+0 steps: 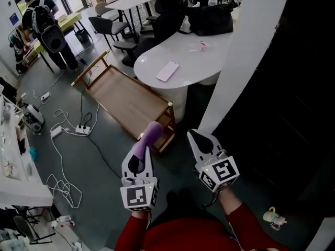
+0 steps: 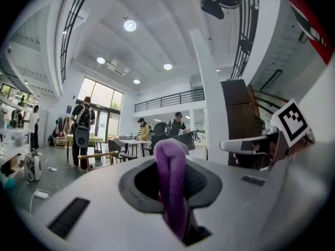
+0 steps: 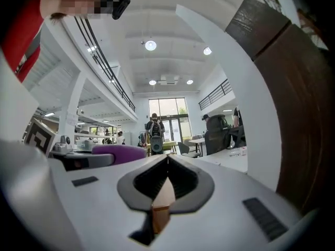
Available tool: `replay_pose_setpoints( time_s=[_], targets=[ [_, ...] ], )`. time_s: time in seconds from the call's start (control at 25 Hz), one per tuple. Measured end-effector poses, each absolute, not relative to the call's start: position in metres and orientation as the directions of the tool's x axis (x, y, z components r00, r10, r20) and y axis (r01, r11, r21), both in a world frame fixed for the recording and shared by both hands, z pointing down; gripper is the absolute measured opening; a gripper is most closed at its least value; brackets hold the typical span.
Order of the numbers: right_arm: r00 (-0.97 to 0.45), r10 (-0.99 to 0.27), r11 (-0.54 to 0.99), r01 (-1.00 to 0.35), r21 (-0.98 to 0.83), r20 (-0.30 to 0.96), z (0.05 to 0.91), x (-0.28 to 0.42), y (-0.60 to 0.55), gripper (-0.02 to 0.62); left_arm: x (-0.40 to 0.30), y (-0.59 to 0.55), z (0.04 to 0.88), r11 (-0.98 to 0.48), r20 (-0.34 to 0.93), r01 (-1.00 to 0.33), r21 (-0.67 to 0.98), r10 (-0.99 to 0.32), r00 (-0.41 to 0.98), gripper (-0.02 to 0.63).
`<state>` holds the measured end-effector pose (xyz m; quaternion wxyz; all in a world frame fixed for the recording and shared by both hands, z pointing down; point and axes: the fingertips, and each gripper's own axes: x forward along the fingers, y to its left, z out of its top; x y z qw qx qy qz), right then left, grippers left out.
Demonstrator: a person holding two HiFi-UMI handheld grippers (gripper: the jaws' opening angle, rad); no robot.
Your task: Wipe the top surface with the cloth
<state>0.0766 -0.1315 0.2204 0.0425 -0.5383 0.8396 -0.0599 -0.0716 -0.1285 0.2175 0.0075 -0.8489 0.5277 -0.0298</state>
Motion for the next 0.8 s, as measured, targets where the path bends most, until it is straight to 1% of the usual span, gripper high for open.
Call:
replay_pose_setpoints(
  time_s=[0.28, 0.8],
  targets=[
    [-0.431, -0.901, 0.423, -0.898, -0.119, 0.052, 0.223, 0.058, -0.109, 0.012, -0.067, -0.103, 0.203, -0.473, 0.015, -0.877, -0.082, -0.881, 0.473, 0.063],
    [-0.452, -0.89, 0.444, -0.888, -0.124, 0.054, 0.223, 0.045, -0.116, 0.012, -0.066, -0.107, 0.221, -0.49, 0.05, -0.871, -0.04, -0.872, 0.488, 0.063]
  ],
)
